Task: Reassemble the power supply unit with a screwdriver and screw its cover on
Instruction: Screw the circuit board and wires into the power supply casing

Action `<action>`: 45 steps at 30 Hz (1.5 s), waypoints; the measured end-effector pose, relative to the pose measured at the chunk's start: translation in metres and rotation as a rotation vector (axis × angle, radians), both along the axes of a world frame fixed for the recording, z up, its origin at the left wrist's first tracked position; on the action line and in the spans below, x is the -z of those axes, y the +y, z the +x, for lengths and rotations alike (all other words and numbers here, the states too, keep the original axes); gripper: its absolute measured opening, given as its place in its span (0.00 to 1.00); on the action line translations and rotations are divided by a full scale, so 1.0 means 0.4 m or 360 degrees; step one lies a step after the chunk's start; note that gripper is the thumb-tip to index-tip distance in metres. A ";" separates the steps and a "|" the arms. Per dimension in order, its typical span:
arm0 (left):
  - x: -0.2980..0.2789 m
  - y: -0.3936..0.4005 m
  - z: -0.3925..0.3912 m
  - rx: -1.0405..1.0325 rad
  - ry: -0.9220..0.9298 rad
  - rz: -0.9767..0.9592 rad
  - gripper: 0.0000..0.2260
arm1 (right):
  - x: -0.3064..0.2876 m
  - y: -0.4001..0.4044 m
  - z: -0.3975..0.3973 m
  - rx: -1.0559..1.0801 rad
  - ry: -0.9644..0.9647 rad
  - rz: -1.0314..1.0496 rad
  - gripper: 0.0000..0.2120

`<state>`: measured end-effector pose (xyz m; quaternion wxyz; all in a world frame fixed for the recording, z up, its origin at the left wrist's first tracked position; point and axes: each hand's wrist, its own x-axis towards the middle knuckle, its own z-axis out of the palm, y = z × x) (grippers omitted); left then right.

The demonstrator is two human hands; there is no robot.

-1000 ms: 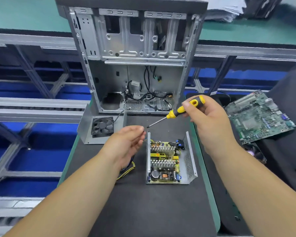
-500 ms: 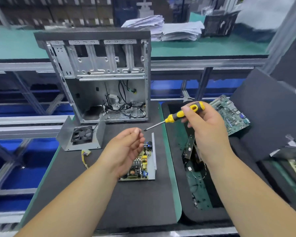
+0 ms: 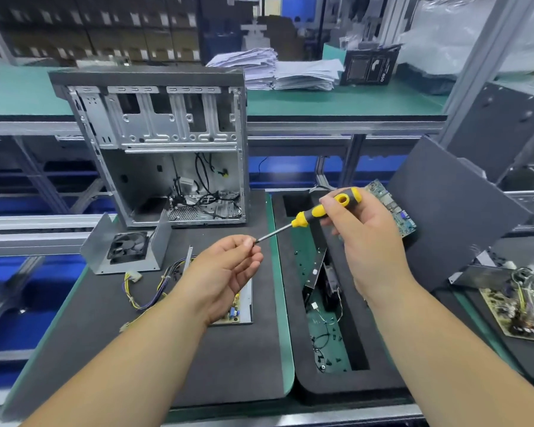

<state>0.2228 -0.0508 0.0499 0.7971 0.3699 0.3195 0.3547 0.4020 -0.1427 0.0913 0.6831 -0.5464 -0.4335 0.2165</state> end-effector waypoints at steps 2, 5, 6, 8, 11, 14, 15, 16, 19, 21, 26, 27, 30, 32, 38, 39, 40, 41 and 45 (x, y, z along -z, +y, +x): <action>0.006 0.015 0.002 0.0013 0.0007 0.0003 0.02 | 0.003 0.010 0.000 0.0010 -0.0021 -0.0027 0.07; 0.017 0.045 0.002 0.0022 0.0036 0.0035 0.03 | 0.010 0.034 -0.005 0.0026 -0.0072 -0.0092 0.05; 0.021 0.058 0.001 0.0017 0.0056 0.0058 0.03 | 0.014 0.043 -0.007 0.0033 -0.0089 -0.0111 0.05; 0.028 0.090 -0.008 0.0005 0.0118 0.0135 0.03 | 0.021 0.067 -0.012 0.0051 -0.0115 -0.0150 0.05; 0.032 0.147 -0.027 0.0023 0.0179 0.0291 0.03 | 0.031 0.114 -0.025 0.0075 -0.0112 -0.0203 0.05; 0.030 0.205 -0.041 0.0017 0.0174 0.0364 0.04 | 0.038 0.163 -0.039 0.0077 -0.0011 -0.0219 0.03; 0.030 0.227 -0.046 0.0006 0.0173 0.0368 0.04 | 0.040 0.181 -0.046 0.0077 0.0024 -0.0222 0.03; 0.030 0.250 -0.051 0.0001 0.0170 0.0370 0.04 | 0.041 0.197 -0.051 0.0085 0.0046 -0.0222 0.03; 0.035 0.315 -0.070 0.0000 0.0159 0.0360 0.02 | 0.039 0.240 -0.065 0.0138 0.0068 -0.0214 0.03; 0.043 0.350 -0.080 0.0043 0.0163 0.0359 0.02 | 0.037 0.264 -0.076 0.0156 0.0064 -0.0232 0.02; 0.073 0.400 -0.092 0.0161 0.0173 0.0341 0.03 | 0.037 0.303 -0.104 0.0262 0.0035 -0.0252 0.05; 0.081 0.407 -0.094 0.0165 0.0166 0.0327 0.04 | 0.038 0.308 -0.109 0.0276 0.0022 -0.0264 0.05; 0.102 0.423 -0.102 0.0175 0.0136 0.0308 0.05 | 0.042 0.313 -0.125 0.0291 -0.0033 -0.0342 0.06; 0.113 0.425 -0.106 0.0205 0.0126 0.0326 0.06 | 0.046 0.310 -0.134 0.0310 -0.0080 -0.0382 0.05; 0.121 0.415 -0.116 0.0296 0.0183 0.0550 0.10 | 0.051 0.286 -0.145 0.0343 -0.0139 -0.0443 0.05; 0.120 0.411 -0.117 0.0302 0.0214 0.0603 0.10 | 0.050 0.282 -0.141 0.0335 -0.0130 -0.0438 0.05; 0.118 0.406 -0.117 0.0305 0.0243 0.0653 0.10 | 0.049 0.278 -0.137 0.0319 -0.0113 -0.0428 0.05; 0.116 0.401 -0.116 0.0306 0.0270 0.0704 0.10 | 0.049 0.275 -0.131 0.0298 -0.0094 -0.0418 0.04; 0.103 0.380 -0.106 0.0245 0.0418 0.0964 0.12 | 0.056 0.268 -0.098 0.0239 0.0056 -0.0373 0.04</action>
